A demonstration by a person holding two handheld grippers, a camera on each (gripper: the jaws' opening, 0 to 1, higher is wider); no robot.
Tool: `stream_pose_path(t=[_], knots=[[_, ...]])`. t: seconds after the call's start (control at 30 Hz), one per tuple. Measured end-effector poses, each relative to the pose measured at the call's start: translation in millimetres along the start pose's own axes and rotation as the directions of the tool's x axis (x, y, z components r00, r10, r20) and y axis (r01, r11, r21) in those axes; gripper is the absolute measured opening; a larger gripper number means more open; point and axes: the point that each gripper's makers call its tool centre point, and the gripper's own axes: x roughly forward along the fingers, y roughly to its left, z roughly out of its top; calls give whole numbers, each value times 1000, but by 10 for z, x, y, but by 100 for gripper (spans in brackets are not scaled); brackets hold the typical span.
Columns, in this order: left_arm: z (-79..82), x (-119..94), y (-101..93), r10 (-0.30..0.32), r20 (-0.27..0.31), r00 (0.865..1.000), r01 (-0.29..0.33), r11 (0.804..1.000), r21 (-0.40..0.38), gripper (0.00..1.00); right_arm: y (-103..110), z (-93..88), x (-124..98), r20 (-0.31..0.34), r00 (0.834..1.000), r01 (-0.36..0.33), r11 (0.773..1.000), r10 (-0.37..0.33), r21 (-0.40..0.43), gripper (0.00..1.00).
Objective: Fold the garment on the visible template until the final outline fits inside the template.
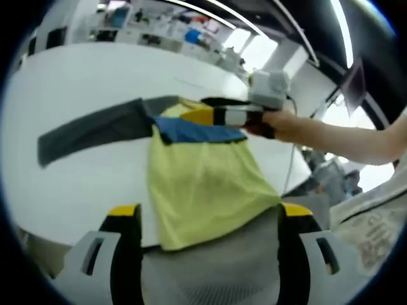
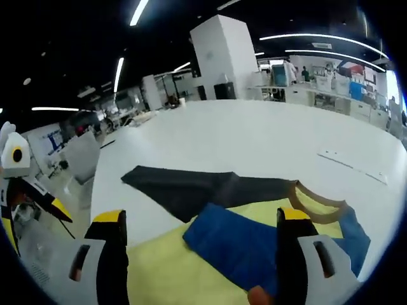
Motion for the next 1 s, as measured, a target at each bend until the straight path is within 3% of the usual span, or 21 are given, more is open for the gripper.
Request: stream_pose_path(t=[0.33,0.67,1.0], knots=[[-36,13,-21,-6,-7,1000,6,1000,5,84,12,50,-136,17,1000,2,1000,-2,-13,100],[-5,70,-53,-21,-8,1000,21,1000,20,84,-39,49,-540,52,998,42,999,-43,6,100],[49,98,-60,-35,7,999,35,999,12,84,-39,-144,-955,44,995,83,996,-84,27,100]])
